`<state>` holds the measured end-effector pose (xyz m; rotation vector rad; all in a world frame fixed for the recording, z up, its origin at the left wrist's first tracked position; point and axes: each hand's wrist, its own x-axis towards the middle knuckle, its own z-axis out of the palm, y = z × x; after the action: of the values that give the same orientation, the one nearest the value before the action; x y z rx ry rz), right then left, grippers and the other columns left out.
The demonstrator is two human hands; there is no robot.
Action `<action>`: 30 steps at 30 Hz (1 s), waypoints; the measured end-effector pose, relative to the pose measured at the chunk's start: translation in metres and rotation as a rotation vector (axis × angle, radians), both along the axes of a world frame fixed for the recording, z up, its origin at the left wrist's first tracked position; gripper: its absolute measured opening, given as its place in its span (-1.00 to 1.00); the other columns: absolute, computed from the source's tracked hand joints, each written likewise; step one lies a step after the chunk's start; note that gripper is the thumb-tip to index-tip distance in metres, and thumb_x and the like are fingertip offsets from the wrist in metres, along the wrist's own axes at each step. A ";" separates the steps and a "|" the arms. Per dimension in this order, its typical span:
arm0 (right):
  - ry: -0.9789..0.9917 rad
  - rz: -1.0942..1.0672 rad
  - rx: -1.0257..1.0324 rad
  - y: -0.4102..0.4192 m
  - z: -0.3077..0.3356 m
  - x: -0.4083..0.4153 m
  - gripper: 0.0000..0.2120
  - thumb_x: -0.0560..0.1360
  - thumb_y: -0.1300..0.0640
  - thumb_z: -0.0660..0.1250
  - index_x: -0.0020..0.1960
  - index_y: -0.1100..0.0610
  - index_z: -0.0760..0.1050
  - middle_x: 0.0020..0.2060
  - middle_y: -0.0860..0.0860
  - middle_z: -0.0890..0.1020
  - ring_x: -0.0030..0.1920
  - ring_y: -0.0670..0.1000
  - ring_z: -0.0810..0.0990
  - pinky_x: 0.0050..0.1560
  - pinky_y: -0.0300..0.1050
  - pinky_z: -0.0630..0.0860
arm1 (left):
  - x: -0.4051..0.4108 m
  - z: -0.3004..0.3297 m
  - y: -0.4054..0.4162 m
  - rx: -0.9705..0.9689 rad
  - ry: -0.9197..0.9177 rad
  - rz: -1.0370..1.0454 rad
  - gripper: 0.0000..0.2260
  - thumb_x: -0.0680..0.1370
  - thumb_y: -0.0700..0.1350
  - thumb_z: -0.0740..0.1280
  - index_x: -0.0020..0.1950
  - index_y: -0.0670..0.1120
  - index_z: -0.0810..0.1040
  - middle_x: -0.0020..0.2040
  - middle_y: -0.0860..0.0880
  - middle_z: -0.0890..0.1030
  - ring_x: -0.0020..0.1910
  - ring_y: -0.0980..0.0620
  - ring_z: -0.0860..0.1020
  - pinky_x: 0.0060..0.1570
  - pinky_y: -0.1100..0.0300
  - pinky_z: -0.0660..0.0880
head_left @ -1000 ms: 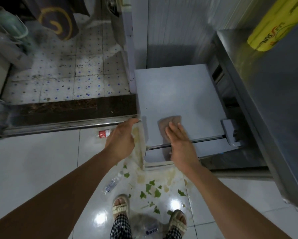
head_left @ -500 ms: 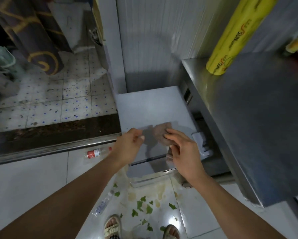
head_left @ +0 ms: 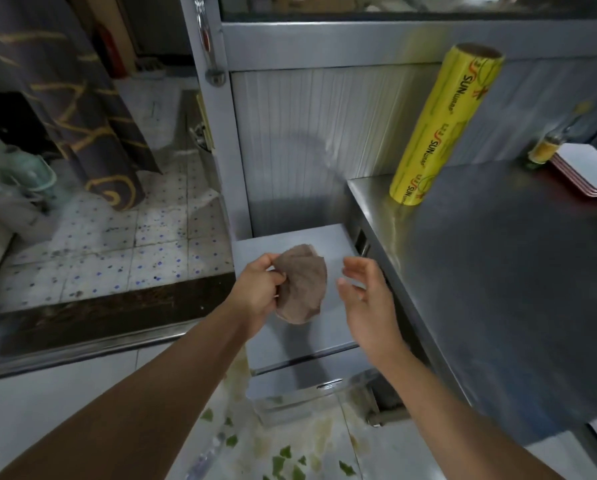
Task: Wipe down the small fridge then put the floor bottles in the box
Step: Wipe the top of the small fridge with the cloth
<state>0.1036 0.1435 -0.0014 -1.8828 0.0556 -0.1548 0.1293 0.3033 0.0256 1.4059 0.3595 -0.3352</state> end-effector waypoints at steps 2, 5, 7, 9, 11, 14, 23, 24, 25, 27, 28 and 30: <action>0.096 0.061 0.004 -0.002 0.005 0.013 -0.73 0.54 0.29 0.27 0.22 0.10 0.43 0.16 0.01 0.53 0.19 -0.03 0.51 0.17 -0.17 0.47 | 0.003 0.006 -0.001 0.023 -0.045 -0.027 -0.69 0.58 -0.40 0.01 -0.07 -0.09 0.46 -0.13 -0.14 0.53 -0.12 -0.04 0.49 -0.16 0.14 0.43; 0.124 0.174 0.128 0.003 0.015 0.024 -0.75 0.52 0.36 0.29 0.14 0.14 0.49 0.05 0.07 0.62 0.10 0.03 0.58 0.14 -0.09 0.54 | 0.006 0.013 -0.003 0.079 -0.114 -0.066 -0.68 0.56 -0.42 0.02 -0.06 -0.09 0.48 -0.10 -0.17 0.54 -0.05 -0.07 0.48 -0.07 0.11 0.43; 0.116 0.216 0.215 0.005 0.019 0.026 -0.78 0.48 0.36 0.34 0.05 0.11 0.53 -0.05 0.09 0.65 0.01 0.06 0.61 0.06 -0.08 0.56 | 0.010 0.015 -0.005 0.094 -0.156 -0.079 -0.68 0.55 -0.43 0.04 -0.07 -0.10 0.49 -0.11 -0.15 0.56 -0.05 -0.05 0.50 -0.03 0.11 0.44; 0.124 0.220 0.231 0.006 0.020 0.027 -0.82 0.44 0.33 0.41 -0.04 0.09 0.55 -0.15 0.10 0.64 -0.09 0.07 0.60 -0.03 -0.02 0.56 | 0.012 0.017 -0.008 0.104 -0.187 -0.077 -0.68 0.54 -0.43 0.05 -0.08 -0.11 0.50 -0.14 -0.11 0.58 -0.09 0.00 0.52 -0.10 0.20 0.48; 0.156 0.155 0.228 0.008 0.018 0.028 -0.86 0.41 0.31 0.45 -0.13 0.12 0.56 -0.25 0.08 0.63 -0.20 0.03 0.58 -0.16 -0.02 0.56 | 0.013 0.016 -0.012 0.124 -0.212 -0.068 -0.72 0.53 -0.41 0.10 -0.08 -0.10 0.51 -0.15 -0.10 0.59 -0.11 0.01 0.53 -0.16 0.23 0.48; 0.188 0.010 0.220 0.011 0.018 0.031 -0.92 0.42 0.28 0.45 -0.19 0.17 0.55 -0.28 0.11 0.66 -0.26 0.03 0.60 -0.26 -0.12 0.56 | 0.011 0.009 -0.017 0.229 -0.198 -0.033 -0.92 0.57 -0.20 0.23 -0.05 -0.05 0.50 -0.07 -0.09 0.61 -0.02 -0.01 0.56 -0.12 0.19 0.48; 0.221 -0.213 0.190 -0.020 0.013 0.031 -0.84 0.52 0.12 0.34 -0.22 0.11 0.58 -0.25 0.06 0.67 -0.15 0.05 0.65 -0.10 -0.01 0.60 | 0.001 -0.012 -0.025 0.283 -0.083 -0.199 -0.74 0.45 -0.25 0.40 0.12 -0.17 0.51 -0.02 -0.11 0.61 -0.06 -0.01 0.55 -0.16 0.28 0.44; 0.235 -0.229 0.156 -0.028 0.010 0.028 -0.82 0.52 0.11 0.32 -0.20 0.16 0.58 -0.23 0.12 0.67 -0.14 0.09 0.64 -0.08 0.05 0.60 | 0.002 -0.016 -0.027 0.333 -0.077 -0.169 -0.80 0.47 -0.32 0.36 0.08 -0.23 0.53 -0.07 -0.14 0.59 -0.09 -0.03 0.53 -0.21 0.29 0.43; 0.247 -0.243 0.096 -0.036 0.006 0.026 -0.80 0.53 0.10 0.31 -0.19 0.20 0.58 -0.22 0.17 0.66 -0.15 0.11 0.63 -0.08 0.09 0.57 | 0.004 -0.019 -0.028 0.354 -0.059 -0.146 -0.85 0.49 -0.34 0.32 0.05 -0.27 0.55 -0.11 -0.15 0.58 -0.13 -0.03 0.51 -0.23 0.29 0.43; 0.277 -0.251 -0.065 -0.053 -0.003 0.020 -0.74 0.55 0.08 0.27 -0.17 0.24 0.58 -0.24 0.18 0.64 -0.18 0.13 0.60 -0.14 0.06 0.54 | 0.008 -0.024 -0.032 0.319 -0.019 -0.143 -0.88 0.52 -0.30 0.30 0.03 -0.29 0.55 -0.15 -0.16 0.56 -0.22 -0.01 0.51 -0.26 0.31 0.47; 0.289 -0.245 -0.154 -0.061 -0.007 0.018 -0.74 0.56 0.06 0.26 -0.16 0.23 0.59 -0.29 0.12 0.62 -0.20 0.11 0.60 -0.21 -0.02 0.51 | 0.009 -0.027 -0.035 0.305 0.000 -0.164 -0.89 0.54 -0.27 0.29 0.04 -0.27 0.53 -0.18 -0.16 0.56 -0.25 -0.01 0.52 -0.24 0.28 0.50; 0.279 -0.246 -0.366 -0.073 -0.016 0.017 -0.74 0.56 0.04 0.27 -0.17 0.20 0.57 -0.38 -0.02 0.55 -0.26 0.04 0.56 -0.36 -0.21 0.38 | 0.012 -0.036 -0.047 0.285 0.034 -0.217 -0.90 0.56 -0.24 0.28 0.04 -0.23 0.50 -0.18 -0.15 0.56 -0.25 -0.04 0.53 -0.18 0.15 0.53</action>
<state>0.1205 0.0705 -0.0172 -2.2487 0.4784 -0.0719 0.1415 0.2562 -0.0108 1.7262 0.2904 -0.5003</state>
